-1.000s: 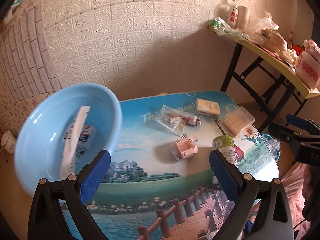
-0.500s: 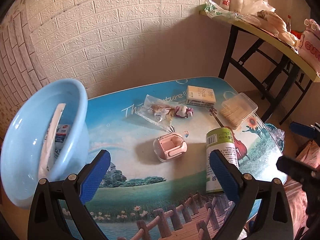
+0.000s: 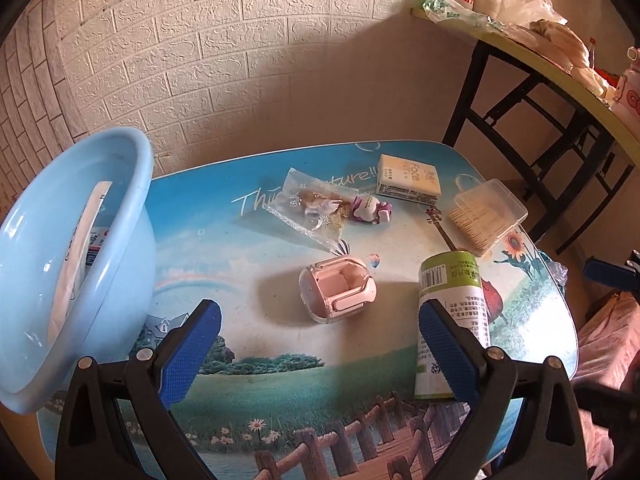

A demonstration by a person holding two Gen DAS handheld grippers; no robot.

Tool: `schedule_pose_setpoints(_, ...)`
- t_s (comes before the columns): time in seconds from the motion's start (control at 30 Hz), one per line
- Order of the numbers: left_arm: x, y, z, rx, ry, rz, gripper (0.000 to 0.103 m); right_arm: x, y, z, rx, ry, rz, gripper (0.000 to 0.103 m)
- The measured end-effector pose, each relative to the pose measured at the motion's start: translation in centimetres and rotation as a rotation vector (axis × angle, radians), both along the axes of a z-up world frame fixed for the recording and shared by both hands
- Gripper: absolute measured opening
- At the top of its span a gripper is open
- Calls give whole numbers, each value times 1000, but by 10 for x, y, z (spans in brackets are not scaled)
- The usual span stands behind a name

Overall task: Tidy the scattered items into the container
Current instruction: 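Move both grippers back over the table toward the remaining items, then grasp the pink plastic case with the left gripper while the right gripper grasps the green canister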

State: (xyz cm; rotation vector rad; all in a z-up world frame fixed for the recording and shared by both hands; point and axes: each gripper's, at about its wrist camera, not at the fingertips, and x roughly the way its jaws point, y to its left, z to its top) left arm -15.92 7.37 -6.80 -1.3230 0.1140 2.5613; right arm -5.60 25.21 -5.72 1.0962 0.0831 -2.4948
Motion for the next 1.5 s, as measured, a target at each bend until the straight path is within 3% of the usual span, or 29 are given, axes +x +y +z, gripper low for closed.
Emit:
schedule_pose_setpoints(0.3, -13, 1, -11, -7, -29, 5, 100, -12, -17, -14, 27, 6, 188, 103)
schedule_pose_setpoints(0.73, -32, 0, -30, 12, -72, 59, 99, -22, -19, -33, 50, -21, 223, 103)
schedule_pose_setpoints(1.0, -34, 0, -37, 26, -88, 69, 78, -24, -19, -36, 46, -29, 203, 103)
schedule_pose_setpoints(1.1, -33, 1, -36, 30, -74, 53, 61, -26, -20, -36, 44, -29, 208, 103)
schedule_pose_setpoints(1.13, -32, 1, -35, 27, -68, 42, 50, -26, -21, -36, 44, -30, 214, 103)
schedule_pose_setpoints(1.5, -11, -11, -32, 23, -57, -1, 50, -38, -38, -41, 127, -1, 346, 103)
